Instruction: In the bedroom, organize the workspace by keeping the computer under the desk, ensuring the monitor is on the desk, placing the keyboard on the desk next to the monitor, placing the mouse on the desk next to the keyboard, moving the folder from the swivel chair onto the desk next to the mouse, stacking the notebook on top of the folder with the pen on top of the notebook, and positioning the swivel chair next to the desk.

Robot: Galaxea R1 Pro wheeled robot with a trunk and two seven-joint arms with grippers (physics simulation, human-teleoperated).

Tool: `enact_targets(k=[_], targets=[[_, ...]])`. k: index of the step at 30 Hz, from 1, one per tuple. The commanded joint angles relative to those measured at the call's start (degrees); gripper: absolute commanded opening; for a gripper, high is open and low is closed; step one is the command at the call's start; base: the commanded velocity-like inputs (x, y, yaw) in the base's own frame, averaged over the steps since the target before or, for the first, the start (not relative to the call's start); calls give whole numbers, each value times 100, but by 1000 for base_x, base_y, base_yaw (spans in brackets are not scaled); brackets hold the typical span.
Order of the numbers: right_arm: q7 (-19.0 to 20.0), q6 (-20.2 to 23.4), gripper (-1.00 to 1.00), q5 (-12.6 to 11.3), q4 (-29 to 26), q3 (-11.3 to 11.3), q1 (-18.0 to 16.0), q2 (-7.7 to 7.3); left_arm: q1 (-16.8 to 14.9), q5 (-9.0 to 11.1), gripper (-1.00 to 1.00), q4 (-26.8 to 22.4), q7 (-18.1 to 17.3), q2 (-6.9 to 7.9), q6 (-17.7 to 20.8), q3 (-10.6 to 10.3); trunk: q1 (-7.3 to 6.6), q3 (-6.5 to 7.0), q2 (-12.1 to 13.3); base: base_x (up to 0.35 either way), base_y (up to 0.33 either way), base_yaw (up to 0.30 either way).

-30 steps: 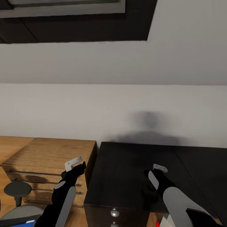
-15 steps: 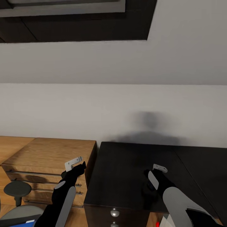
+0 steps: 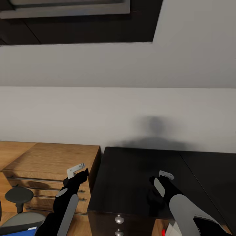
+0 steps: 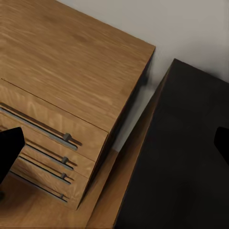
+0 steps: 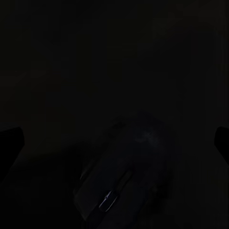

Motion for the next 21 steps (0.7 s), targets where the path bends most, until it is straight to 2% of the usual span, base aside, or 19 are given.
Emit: enact_targets(k=[1,7,21], targets=[[-35,18,100,-59,-12,8,-2,1,-4,63,100,-6,53,5,12,-7,-1,-8,-5,-209,0,0],[-35,18,100,-55,-12,8,-2,1,-4,67,100,1,53,11,12,-7,-1,-8,-5,-121,0,0],[-35,13,100,-53,-12,8,-2,1,-4,60,100,5,53,12,12,-7,-1,-8,-5,-13,0,0]])
